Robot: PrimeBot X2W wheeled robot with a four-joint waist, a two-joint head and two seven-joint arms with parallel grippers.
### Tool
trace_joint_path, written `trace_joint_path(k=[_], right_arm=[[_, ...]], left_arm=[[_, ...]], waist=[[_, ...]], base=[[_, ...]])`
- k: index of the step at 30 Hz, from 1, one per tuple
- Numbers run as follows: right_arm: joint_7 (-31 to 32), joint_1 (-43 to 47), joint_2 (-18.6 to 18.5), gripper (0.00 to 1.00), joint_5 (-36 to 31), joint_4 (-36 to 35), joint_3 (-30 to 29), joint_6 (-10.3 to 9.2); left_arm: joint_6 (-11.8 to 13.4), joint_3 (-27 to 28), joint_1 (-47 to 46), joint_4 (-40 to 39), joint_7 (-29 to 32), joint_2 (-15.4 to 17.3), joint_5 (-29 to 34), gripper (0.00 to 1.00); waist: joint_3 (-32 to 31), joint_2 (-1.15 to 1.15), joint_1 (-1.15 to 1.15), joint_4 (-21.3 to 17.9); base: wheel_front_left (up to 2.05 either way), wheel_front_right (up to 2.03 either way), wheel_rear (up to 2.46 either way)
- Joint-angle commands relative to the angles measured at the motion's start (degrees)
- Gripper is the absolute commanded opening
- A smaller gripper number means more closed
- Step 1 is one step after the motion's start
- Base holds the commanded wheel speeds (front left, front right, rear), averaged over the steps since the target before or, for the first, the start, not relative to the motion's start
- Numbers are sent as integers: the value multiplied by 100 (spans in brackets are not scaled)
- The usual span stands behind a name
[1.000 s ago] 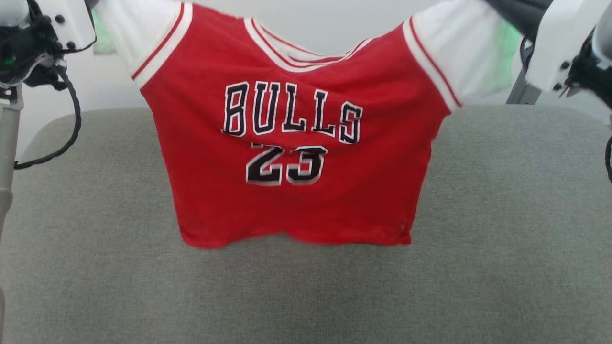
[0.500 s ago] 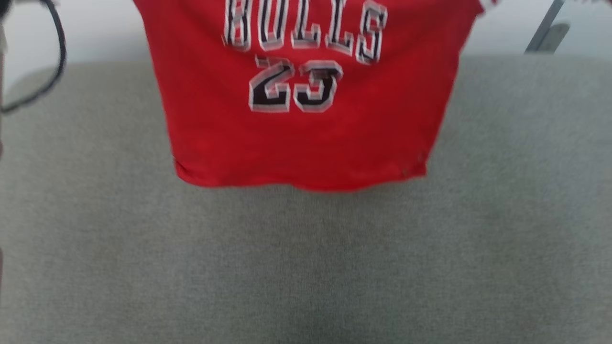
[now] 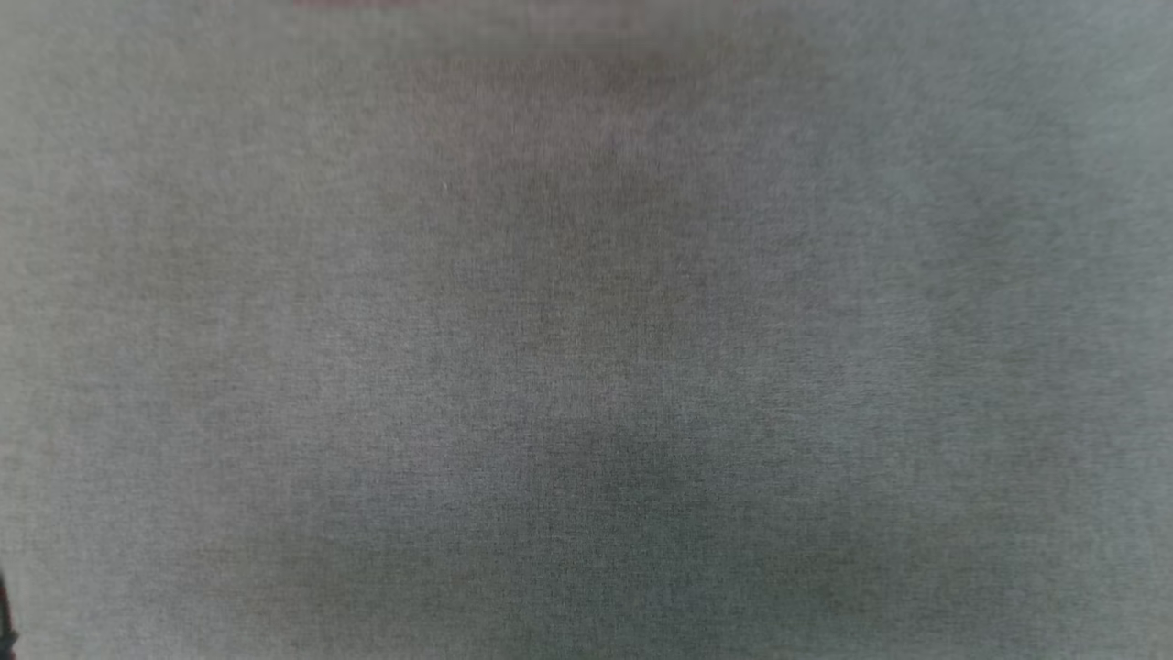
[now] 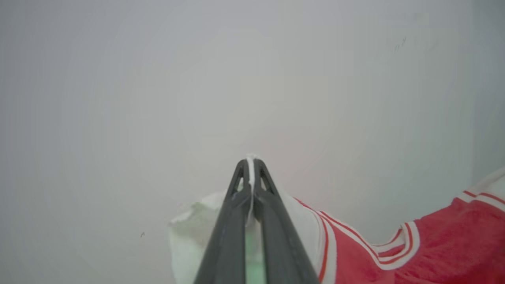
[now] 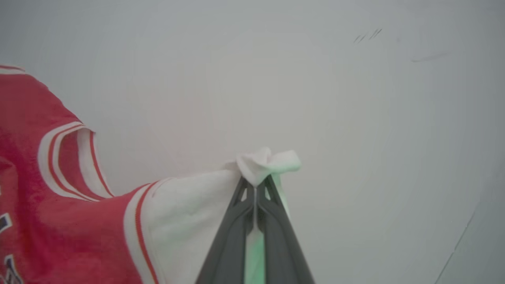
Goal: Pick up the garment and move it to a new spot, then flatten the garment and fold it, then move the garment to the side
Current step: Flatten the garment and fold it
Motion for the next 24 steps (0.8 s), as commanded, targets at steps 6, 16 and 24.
trace_joint_path(k=[6,16,24], right_arm=[[-436,68,275,0,-437,802,-18,-4],[-180,1152,372,0,424,1274,758,-4],[573,2529,-79,0,1799,301,1332,-4]], left_arm=[[-36,-593,316,365,-789,1,-260,0],[-34,-1792,1484,565,-486,369,-1542,0],[-35,-2306,2601,259,550,673,-2552,0]], waist=[[241,0,0,71],[-5,0,0,109],[-495,0,0,115]], base=[[0,0,0],[0,0,0],[0,0,0]])
